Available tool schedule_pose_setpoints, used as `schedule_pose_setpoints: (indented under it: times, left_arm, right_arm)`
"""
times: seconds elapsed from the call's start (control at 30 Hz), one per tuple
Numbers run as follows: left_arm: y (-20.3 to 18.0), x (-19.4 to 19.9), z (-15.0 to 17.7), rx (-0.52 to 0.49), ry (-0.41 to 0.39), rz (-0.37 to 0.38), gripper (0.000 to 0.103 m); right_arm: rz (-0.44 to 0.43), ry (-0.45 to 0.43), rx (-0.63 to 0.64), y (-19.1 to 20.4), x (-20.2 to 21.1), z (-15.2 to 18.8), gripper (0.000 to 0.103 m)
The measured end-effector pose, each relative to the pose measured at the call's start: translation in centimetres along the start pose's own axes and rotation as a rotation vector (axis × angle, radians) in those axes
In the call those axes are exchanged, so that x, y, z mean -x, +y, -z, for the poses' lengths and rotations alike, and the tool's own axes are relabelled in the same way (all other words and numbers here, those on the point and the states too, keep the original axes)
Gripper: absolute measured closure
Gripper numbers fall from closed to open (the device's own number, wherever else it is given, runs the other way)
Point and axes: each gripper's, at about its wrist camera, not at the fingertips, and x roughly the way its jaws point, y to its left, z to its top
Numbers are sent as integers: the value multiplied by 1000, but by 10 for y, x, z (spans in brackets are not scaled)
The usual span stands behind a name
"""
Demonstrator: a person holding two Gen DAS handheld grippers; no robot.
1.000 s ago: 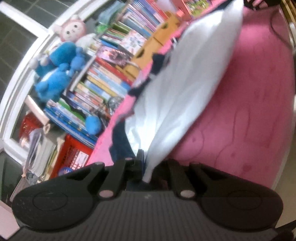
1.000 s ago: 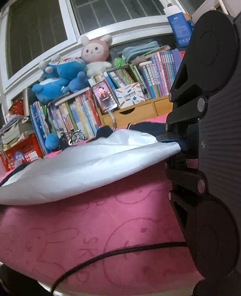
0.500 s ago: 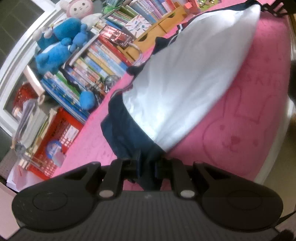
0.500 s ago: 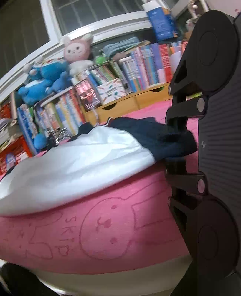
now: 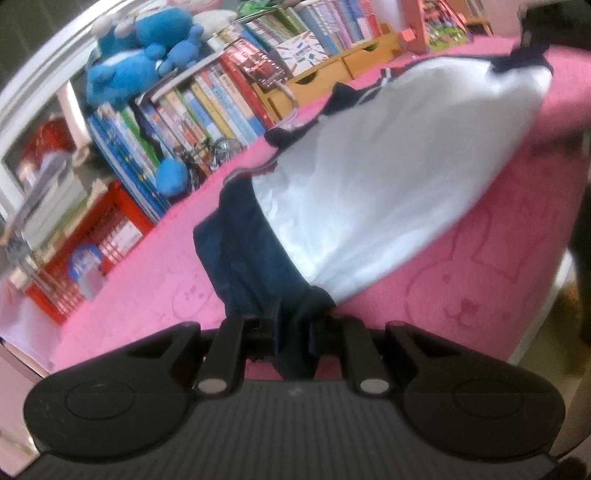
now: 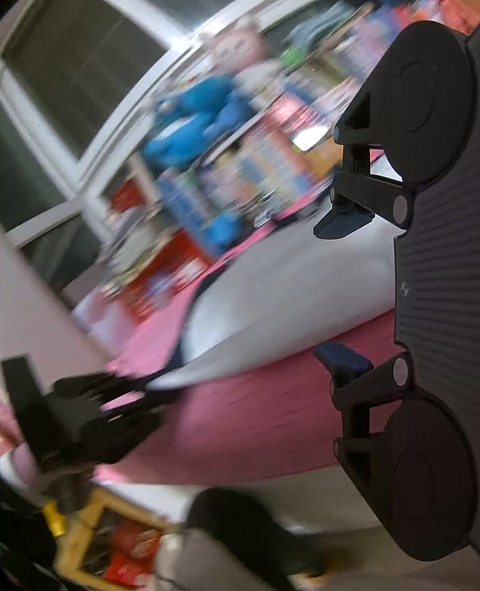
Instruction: Fold clothes
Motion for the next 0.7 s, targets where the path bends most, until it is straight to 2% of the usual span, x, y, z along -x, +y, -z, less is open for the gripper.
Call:
schedule_pose_setpoints:
  times: [0.1, 0.17, 0.23, 0.27, 0.3, 0.37, 0.4, 0.47, 0.53, 0.6, 0.63, 0.7]
  left_arm:
    - [18, -2, 0, 134, 0, 66, 88]
    - [22, -2, 1, 164, -4, 83, 88]
    - [24, -1, 2, 179, -8, 92, 88]
    - [24, -1, 3, 181, -11, 94, 88]
    - [24, 0, 3, 177, -15, 92, 88]
    - [22, 1, 5, 166, -21, 85, 88]
    - [19, 1, 5, 148, -24, 70, 88]
    - [11, 4, 4, 89, -28, 22, 86]
    - [-2, 14, 2, 5, -43, -55, 79]
    - [-12, 30, 0, -64, -78, -109, 64]
    - [-16, 37, -2, -96, -98, -120, 62]
    - [-29, 45, -8, -177, -138, -127, 50]
  right_arm:
    - [-73, -50, -35, 12, -33, -24, 41]
    - [-80, -45, -45, 18, -53, -32, 43]
    - [-45, -42, -19, 19, -65, -37, 46]
    - [-49, -33, -29, 15, -67, -38, 57]
    - [-14, -10, -22, 13, -70, -36, 64]
    - [25, 27, 27, 9, -73, -26, 68]
    - [32, 46, 44, 7, -74, -20, 70]
    - [29, 65, 54, 4, -72, -12, 83]
    - [34, 66, 75, 8, -72, -8, 86]
    - [38, 61, 92, 11, -73, -7, 89]
    - [40, 58, 92, 10, -74, -7, 90]
    - [40, 51, 103, 11, -75, -6, 91]
